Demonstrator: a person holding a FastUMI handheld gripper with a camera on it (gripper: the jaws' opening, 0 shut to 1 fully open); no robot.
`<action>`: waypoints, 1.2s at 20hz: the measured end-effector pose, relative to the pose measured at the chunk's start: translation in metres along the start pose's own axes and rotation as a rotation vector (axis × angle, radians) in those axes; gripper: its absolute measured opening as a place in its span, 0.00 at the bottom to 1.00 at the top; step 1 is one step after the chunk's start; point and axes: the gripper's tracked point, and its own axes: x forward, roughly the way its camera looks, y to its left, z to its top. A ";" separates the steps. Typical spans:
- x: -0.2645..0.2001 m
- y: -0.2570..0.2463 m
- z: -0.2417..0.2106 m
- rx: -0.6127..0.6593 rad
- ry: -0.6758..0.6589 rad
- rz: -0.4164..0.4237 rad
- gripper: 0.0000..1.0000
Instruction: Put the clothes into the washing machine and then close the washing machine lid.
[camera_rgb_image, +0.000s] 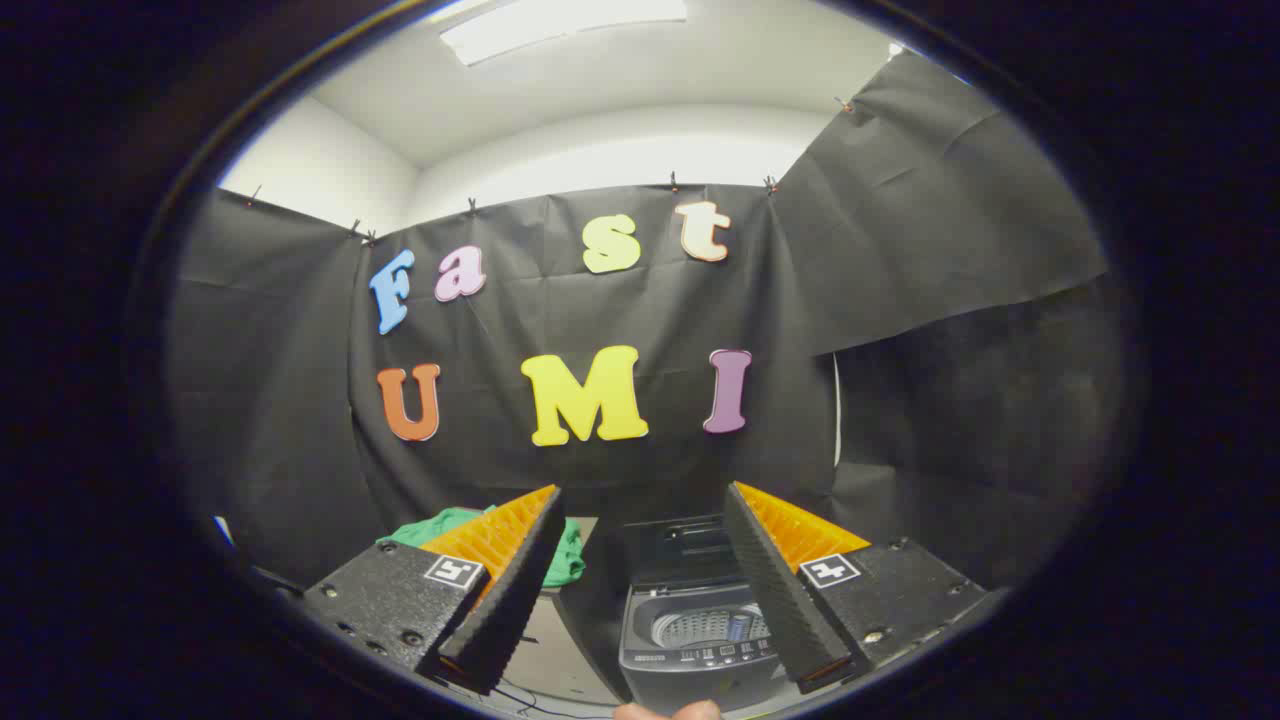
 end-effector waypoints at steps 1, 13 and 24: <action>-0.002 0.001 -0.001 -0.002 -0.001 -0.001 1.00; -0.018 0.005 0.001 -0.004 0.006 -0.017 1.00; -0.011 0.051 0.002 -0.023 0.023 0.010 1.00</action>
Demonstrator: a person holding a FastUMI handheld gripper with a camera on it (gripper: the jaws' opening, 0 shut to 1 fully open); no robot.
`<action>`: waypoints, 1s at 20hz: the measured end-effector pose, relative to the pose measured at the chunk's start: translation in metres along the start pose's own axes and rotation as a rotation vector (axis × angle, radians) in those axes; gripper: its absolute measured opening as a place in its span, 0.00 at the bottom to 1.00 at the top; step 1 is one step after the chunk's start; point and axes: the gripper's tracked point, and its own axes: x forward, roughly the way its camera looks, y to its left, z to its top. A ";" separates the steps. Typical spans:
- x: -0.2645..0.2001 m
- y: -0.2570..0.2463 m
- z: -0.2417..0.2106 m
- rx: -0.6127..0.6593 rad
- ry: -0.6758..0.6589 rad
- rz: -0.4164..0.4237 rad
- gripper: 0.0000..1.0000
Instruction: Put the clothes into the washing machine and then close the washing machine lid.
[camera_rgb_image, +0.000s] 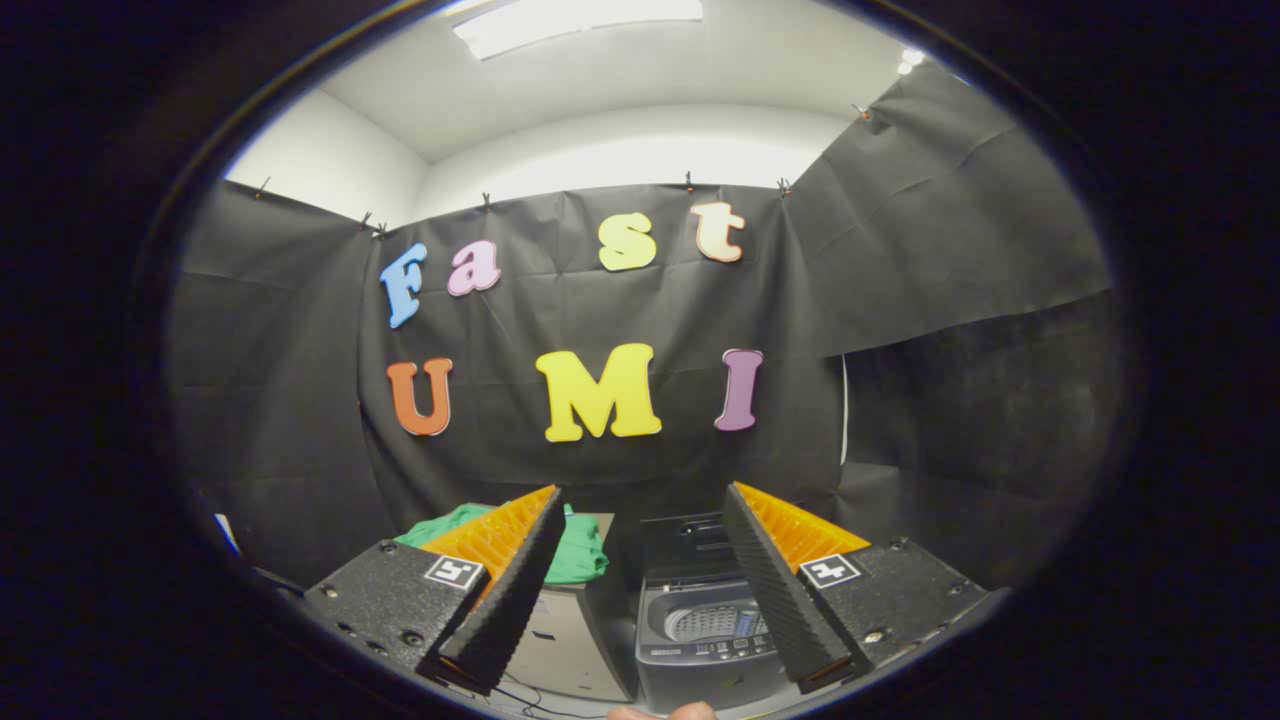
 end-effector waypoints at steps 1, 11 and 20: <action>0.003 0.008 -0.001 -0.005 0.009 0.007 1.00; 0.060 0.108 -0.010 0.001 0.198 0.085 1.00; 0.146 0.162 -0.040 -0.002 0.603 0.147 1.00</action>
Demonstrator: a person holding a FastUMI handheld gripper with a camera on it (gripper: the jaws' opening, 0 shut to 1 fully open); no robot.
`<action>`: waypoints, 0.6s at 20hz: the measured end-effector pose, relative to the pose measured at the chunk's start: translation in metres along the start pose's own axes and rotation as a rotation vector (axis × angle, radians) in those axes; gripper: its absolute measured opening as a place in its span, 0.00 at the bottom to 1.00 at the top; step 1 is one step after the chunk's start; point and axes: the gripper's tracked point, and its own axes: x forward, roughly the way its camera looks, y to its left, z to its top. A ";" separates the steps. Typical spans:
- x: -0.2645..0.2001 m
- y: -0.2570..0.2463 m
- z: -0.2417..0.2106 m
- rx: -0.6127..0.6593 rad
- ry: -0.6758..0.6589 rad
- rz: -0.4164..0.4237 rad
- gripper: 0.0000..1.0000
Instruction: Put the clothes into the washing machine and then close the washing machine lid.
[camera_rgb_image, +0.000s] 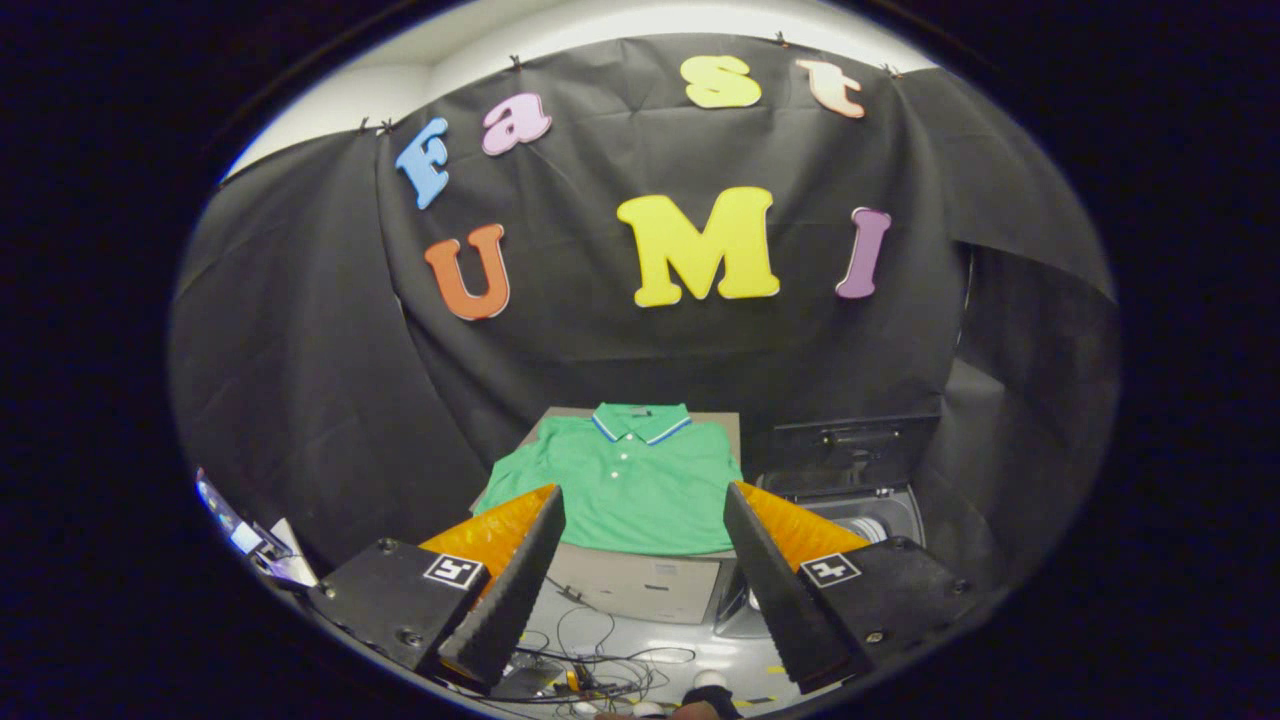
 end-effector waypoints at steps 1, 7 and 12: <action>0.011 0.007 0.003 -0.009 0.024 0.007 1.00; 0.100 0.039 0.009 0.006 0.218 0.115 0.99; 0.186 0.046 -0.001 -0.052 0.382 0.127 0.99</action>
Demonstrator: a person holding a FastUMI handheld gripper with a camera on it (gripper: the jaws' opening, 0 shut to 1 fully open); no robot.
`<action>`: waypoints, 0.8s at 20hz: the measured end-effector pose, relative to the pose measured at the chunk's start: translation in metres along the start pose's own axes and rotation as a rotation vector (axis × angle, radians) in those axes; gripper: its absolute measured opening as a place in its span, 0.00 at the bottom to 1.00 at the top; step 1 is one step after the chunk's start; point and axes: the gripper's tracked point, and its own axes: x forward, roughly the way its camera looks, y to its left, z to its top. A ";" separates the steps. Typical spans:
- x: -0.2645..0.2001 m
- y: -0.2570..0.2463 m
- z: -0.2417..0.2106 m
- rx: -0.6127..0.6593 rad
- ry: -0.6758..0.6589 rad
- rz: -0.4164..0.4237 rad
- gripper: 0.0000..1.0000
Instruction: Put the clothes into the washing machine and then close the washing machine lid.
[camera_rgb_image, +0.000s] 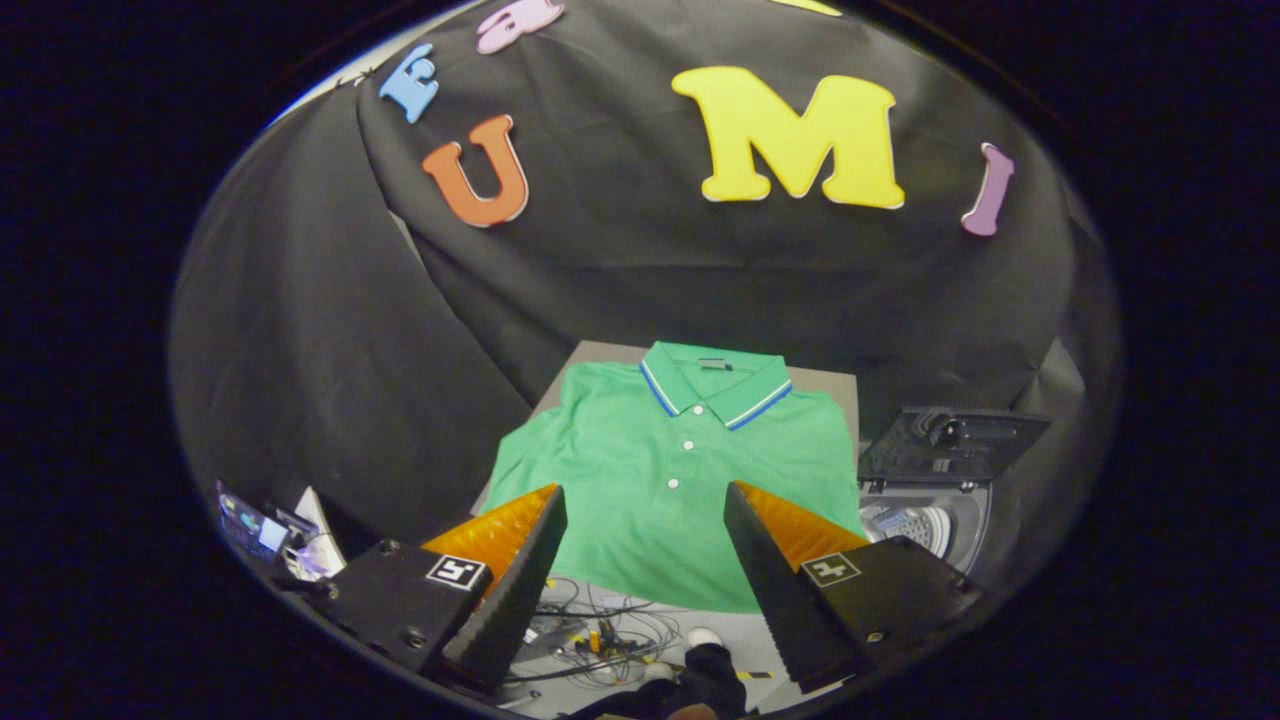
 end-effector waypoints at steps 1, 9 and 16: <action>0.014 0.001 0.000 -0.003 0.035 0.000 1.00; 0.094 -0.005 0.000 0.064 0.258 -0.027 0.98; 0.123 -0.015 -0.013 0.141 0.355 -0.114 0.98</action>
